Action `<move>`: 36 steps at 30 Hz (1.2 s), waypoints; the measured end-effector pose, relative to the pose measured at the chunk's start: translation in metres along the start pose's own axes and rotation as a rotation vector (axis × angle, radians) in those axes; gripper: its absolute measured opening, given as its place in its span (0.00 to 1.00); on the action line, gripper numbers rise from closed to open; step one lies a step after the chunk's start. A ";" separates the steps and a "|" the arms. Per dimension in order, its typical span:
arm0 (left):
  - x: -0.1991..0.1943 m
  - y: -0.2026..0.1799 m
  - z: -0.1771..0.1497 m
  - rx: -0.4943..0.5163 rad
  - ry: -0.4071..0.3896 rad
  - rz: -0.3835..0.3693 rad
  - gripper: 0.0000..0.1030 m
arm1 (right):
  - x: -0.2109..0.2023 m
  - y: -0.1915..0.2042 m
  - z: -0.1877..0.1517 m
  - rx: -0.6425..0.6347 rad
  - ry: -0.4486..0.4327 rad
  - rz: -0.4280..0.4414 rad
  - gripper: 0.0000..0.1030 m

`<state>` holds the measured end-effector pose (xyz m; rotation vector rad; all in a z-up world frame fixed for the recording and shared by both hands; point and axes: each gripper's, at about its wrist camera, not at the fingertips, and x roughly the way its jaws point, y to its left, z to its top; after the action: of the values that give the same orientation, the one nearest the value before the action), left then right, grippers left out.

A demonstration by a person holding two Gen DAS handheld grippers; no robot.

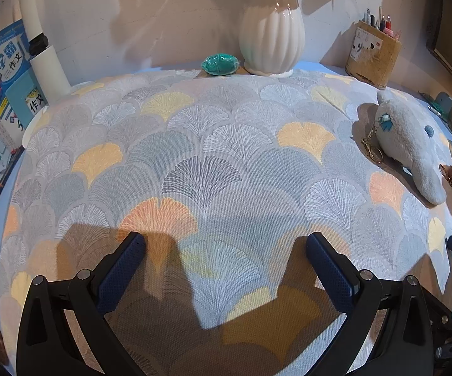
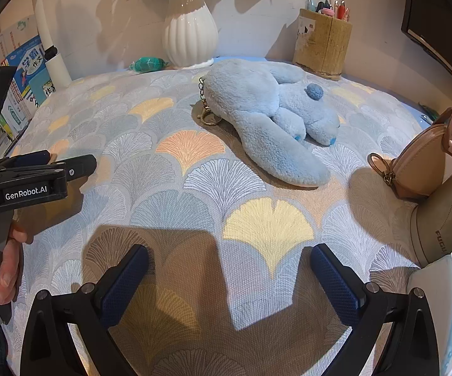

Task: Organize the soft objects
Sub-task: 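Grasp the teal squishy pack with the left tool while the right tool grasps the light blue plush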

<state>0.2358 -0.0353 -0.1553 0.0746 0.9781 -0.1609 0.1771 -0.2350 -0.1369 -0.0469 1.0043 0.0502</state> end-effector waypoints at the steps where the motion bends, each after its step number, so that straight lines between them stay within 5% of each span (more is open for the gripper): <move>1: -0.002 0.001 0.000 -0.001 0.012 -0.006 0.99 | 0.000 0.000 0.000 0.000 0.001 0.000 1.00; 3: -0.011 0.007 0.003 -0.007 0.034 -0.019 0.98 | 0.000 -0.001 -0.001 -0.001 0.004 0.002 1.00; 7: -0.063 0.032 0.030 -0.047 -0.063 -0.036 0.98 | 0.000 -0.003 -0.001 0.003 0.043 0.003 1.00; 11: -0.080 0.043 0.073 -0.036 -0.097 -0.033 0.99 | 0.000 0.000 0.013 -0.012 0.209 0.002 1.00; 16: -0.041 0.042 0.121 -0.042 -0.123 -0.107 0.99 | -0.032 0.000 0.054 -0.017 0.090 -0.020 1.00; 22: 0.031 0.027 0.151 0.021 -0.140 -0.104 0.98 | -0.028 -0.019 0.089 0.036 -0.081 -0.048 1.00; 27: 0.080 0.023 0.173 0.028 -0.096 -0.082 0.97 | 0.012 -0.038 0.099 0.103 -0.070 -0.002 1.00; 29: 0.095 0.024 0.178 0.020 -0.080 -0.085 0.87 | 0.028 -0.045 0.102 0.133 -0.050 0.022 1.00; 34: 0.111 0.023 0.176 0.019 -0.047 -0.091 0.36 | 0.042 -0.047 0.100 0.161 -0.070 0.043 1.00; 36: 0.105 0.025 0.175 0.013 -0.071 -0.104 0.36 | 0.043 -0.042 0.097 0.139 -0.090 0.011 1.00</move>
<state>0.4415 -0.0453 -0.1453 0.0297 0.9108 -0.2637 0.2849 -0.2699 -0.1203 0.0876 0.9158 -0.0074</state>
